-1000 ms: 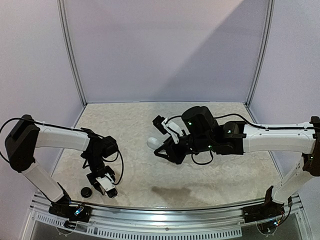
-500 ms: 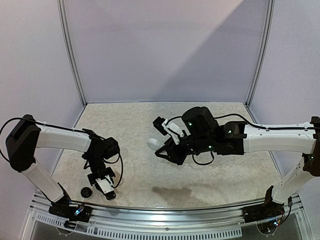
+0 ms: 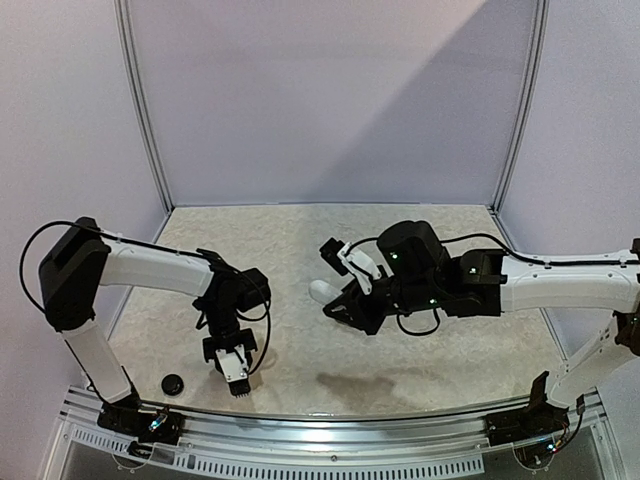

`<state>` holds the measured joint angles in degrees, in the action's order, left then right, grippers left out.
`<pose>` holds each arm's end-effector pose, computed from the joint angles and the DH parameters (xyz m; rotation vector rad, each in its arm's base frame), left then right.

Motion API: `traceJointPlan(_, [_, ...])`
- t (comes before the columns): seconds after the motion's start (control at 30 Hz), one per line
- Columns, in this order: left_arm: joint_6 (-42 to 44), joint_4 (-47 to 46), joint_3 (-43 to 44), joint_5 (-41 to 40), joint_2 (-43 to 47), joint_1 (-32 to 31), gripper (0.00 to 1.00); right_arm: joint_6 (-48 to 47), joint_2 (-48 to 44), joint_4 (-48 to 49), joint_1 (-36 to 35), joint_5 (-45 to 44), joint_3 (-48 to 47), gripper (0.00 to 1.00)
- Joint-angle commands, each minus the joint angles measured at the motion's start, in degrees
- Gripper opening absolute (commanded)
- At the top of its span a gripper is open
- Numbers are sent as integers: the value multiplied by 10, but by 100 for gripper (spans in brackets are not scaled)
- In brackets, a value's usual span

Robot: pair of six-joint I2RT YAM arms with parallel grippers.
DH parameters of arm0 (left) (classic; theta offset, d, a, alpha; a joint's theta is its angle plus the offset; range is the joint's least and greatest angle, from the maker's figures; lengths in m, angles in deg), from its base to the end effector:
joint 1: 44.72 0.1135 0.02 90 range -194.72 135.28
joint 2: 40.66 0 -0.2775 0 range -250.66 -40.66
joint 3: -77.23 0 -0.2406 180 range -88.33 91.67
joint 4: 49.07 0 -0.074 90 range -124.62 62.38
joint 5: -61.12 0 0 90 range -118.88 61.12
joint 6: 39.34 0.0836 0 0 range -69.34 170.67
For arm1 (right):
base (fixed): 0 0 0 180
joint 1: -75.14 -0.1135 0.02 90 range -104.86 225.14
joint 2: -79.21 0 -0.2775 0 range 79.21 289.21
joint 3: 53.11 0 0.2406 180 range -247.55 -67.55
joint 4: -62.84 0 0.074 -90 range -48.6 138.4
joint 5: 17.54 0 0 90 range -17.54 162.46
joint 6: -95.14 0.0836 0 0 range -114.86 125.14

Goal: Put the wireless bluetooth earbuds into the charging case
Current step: Move the left earbud to the corner of the board, then pass from the right arm to the left

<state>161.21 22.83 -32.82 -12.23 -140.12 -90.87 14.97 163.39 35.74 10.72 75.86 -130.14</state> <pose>0.1521 -0.1929 0.1177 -3.0079 -0.6661 0.5454 0.1513 0.3275 0.2710 -1.0780 2.0109 0.7822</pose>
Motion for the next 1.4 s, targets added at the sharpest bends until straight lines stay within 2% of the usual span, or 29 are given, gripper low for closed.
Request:
traceJointPlan(0.0, [17,16,67,5,-55,-37,26,16,-41,-6,1,-40,23,0])
traceJointPlan(0.17, [28,67,176,-8,-138,-69,26,38,-69,-21,3,-70,48,0])
traceJointPlan(0.43, [53,54,224,-41,-203,-97,29,54,-109,-20,3,-83,76,0])
traceJointPlan(0.5, [53,52,226,-45,-209,-102,36,54,-113,-23,3,-84,77,0])
traceJointPlan(0.6, [53,64,228,-46,-208,-105,60,53,-115,-28,3,-84,76,0])
traceJointPlan(0.67, [46,81,234,-48,-202,-104,70,53,-116,-30,4,-84,75,0])
traceJointPlan(0.87, [31,104,228,-20,-132,-88,87,48,-116,-33,3,-92,64,0])
traceJointPlan(1.0, [18,108,193,66,-30,-53,89,43,-113,-44,11,-97,45,0])
traceJointPlan(1.13, [-54,125,149,178,79,-2,89,32,-112,-39,15,-86,27,0])
traceJointPlan(1.3, [-317,97,92,322,202,59,88,-8,-79,-50,15,-42,-23,0])
traceJointPlan(1.37, [-464,25,58,379,269,81,88,-34,-64,-27,15,10,-37,0])
